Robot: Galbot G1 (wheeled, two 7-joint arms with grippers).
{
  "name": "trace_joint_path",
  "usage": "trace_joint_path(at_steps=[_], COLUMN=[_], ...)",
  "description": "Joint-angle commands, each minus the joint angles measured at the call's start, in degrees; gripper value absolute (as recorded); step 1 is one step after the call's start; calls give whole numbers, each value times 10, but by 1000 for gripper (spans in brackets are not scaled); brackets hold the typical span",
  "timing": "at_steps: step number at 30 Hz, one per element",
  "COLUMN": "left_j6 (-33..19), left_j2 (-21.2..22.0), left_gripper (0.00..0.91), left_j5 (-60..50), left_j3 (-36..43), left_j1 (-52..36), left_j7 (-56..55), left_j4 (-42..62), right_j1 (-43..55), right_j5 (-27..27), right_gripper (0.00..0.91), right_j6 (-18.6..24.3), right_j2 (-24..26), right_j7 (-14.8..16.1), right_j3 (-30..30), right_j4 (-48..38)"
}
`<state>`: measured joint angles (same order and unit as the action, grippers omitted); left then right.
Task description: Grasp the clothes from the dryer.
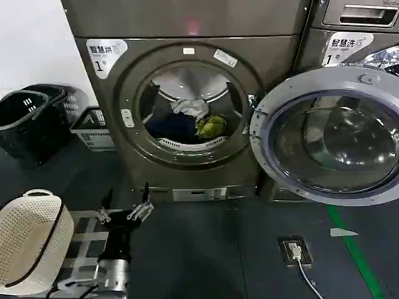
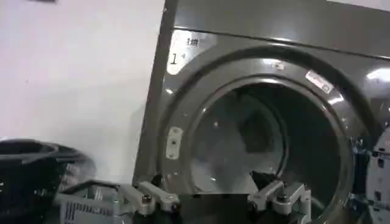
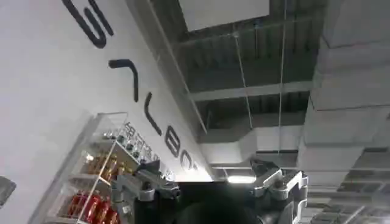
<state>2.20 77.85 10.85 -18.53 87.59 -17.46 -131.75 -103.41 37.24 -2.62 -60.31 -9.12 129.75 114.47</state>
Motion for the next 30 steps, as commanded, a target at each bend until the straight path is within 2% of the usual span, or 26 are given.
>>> trace_joint_path(at_steps=[1, 30], left_j6=[1, 6], left_j2=[4, 4], left_gripper=[907, 907], left_j5=[0, 7], left_j3=[0, 2], left_j1=[-2, -2], left_j7=[2, -2], left_j4=[2, 2], right_j1=[-1, 0], right_j5=[-1, 8], right_gripper=[907, 907], right_j6=[-1, 1], right_j2=[-4, -4], right_j7=[3, 10], right_j3=[1, 3], right_j4=[2, 0])
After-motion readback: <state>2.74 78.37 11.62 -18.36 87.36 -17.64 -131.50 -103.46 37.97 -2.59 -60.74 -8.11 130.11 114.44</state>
